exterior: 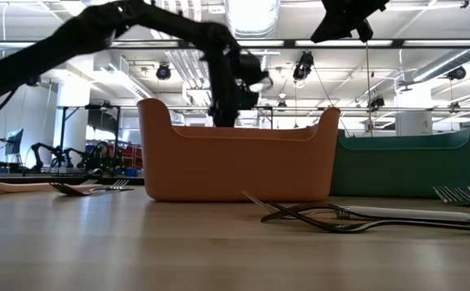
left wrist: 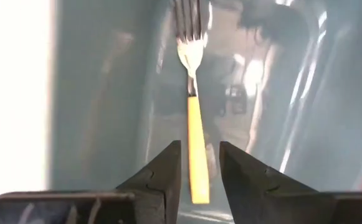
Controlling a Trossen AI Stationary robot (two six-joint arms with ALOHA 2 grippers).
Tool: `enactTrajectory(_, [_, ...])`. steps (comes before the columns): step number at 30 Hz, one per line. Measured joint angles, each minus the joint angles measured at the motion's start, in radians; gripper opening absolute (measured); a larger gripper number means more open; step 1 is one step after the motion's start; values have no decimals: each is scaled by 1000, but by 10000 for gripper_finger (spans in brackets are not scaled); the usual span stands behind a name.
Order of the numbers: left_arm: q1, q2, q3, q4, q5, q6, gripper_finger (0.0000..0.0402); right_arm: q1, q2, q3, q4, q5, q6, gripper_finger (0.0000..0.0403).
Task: Sort silverware by color (type)
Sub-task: Put the white fork into the green bin
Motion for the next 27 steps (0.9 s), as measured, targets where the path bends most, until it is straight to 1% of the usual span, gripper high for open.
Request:
enactTrajectory(5, [0,-97,19,8,0,-94,91,-22,8,0,0,0,0,36])
enactTrajectory(10, [0,-203,4,21,16,-163,91,-44,31,0,-1,-12,9,36])
enactTrajectory(15, [-8,-307,-43,45,93,-212,91,-46,42,0,-16,-101,93,36])
enactTrajectory(19, [-27,-416,-156,143,101,-226,91,-46,38,0,-67,-184,162,36])
enactTrajectory(23, [-38,-538,-349,309,113,-252,91,-44,34,0,-128,-301,267,36])
enactTrajectory(27, [-61,-666,-550,441,131,-335,91,-19,33,0,-149,-456,411,36])
